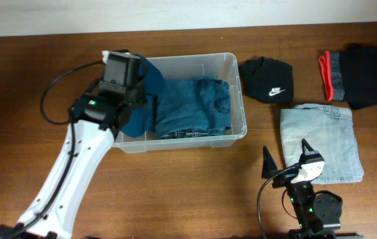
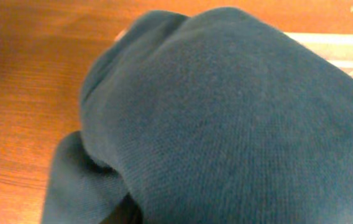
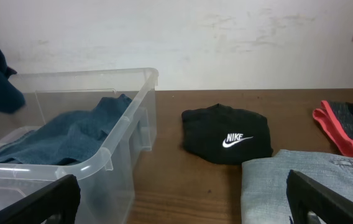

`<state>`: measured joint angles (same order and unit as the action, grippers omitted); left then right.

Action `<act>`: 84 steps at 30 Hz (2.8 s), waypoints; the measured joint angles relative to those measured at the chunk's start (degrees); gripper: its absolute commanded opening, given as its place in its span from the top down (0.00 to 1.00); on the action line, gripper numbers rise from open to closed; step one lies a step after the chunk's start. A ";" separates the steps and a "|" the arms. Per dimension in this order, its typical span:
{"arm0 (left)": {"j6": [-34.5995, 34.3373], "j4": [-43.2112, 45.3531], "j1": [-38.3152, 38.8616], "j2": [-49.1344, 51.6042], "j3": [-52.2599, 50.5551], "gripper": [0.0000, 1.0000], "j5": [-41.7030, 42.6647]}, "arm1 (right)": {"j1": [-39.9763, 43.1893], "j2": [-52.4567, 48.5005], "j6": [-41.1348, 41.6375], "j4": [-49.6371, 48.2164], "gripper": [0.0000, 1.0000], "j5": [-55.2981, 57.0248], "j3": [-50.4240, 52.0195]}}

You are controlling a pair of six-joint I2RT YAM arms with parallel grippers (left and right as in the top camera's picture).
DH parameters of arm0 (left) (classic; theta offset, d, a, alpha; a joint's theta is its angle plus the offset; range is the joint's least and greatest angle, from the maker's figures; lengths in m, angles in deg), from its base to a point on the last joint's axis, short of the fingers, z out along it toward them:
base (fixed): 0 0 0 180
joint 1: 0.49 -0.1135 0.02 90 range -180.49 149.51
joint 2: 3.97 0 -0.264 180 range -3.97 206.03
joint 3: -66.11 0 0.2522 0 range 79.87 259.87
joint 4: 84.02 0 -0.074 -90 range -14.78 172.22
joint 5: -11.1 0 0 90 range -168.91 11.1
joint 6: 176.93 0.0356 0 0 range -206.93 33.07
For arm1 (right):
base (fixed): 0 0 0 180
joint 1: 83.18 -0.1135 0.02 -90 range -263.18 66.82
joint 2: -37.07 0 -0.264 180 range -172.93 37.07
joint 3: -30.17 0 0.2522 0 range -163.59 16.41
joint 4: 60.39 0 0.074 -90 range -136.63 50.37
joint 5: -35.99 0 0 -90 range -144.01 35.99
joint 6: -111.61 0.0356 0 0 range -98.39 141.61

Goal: Pack container
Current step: 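Lower the teal sweater into the bin on top of the jeans and release, then press the teal sweater down inside the bin with the left gripper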

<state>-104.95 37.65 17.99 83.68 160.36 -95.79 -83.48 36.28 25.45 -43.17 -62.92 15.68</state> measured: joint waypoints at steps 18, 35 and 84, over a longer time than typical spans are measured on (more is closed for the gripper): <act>-0.09 4.11 0.33 0.85 0.00 0.01 6.32 | 0.00 0.00 0.00 0.00 0.02 0.00 0.00; -0.44 8.72 0.31 0.85 3.87 0.01 12.28 | 0.00 0.00 -0.02 0.00 0.02 0.00 0.00; 3.41 2.29 8.04 16.96 16.41 0.98 24.04 | 0.00 0.00 0.00 0.00 0.01 0.00 0.00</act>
<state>-101.54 39.94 26.04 100.65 176.77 -71.75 -83.48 36.28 25.45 -43.17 -62.92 15.68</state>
